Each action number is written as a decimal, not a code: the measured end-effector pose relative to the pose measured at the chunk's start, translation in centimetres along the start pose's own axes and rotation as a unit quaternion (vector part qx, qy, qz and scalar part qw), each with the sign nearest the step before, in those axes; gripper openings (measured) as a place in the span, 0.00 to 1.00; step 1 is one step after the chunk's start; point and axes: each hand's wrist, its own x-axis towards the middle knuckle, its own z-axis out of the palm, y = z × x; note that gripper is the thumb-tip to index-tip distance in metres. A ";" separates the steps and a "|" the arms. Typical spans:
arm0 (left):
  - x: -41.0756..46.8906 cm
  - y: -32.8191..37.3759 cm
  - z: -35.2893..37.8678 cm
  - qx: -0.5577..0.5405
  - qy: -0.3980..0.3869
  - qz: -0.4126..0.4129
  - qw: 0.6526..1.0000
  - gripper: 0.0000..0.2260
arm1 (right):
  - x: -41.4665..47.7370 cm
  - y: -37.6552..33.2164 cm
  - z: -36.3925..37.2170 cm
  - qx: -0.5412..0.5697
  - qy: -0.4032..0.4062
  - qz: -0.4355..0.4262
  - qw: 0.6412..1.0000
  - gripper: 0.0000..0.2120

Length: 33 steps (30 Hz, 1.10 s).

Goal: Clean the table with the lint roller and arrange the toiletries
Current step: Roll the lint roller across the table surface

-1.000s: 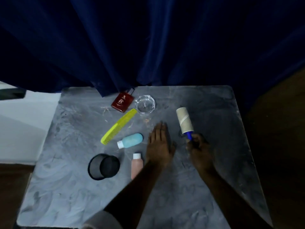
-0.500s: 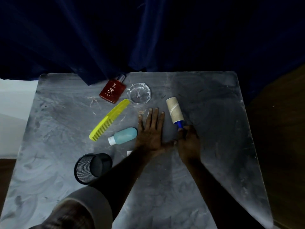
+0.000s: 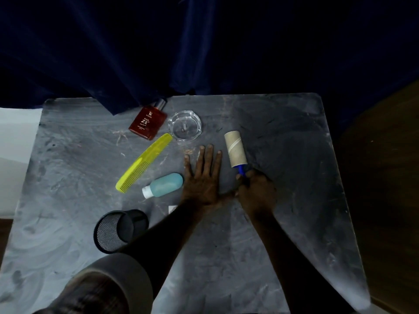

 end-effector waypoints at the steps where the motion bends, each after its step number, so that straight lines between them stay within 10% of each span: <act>1: 0.0 0.0 0.0 -0.003 0.002 -0.001 1.000 0.56 | 0.2 0.2 -0.1 0.007 0.005 0.008 1.000 0.16; 33: 0.0 0.1 0.9 0.019 0.022 -0.004 1.000 0.56 | 2.4 14.6 -9.7 0.081 0.048 0.212 0.973 0.20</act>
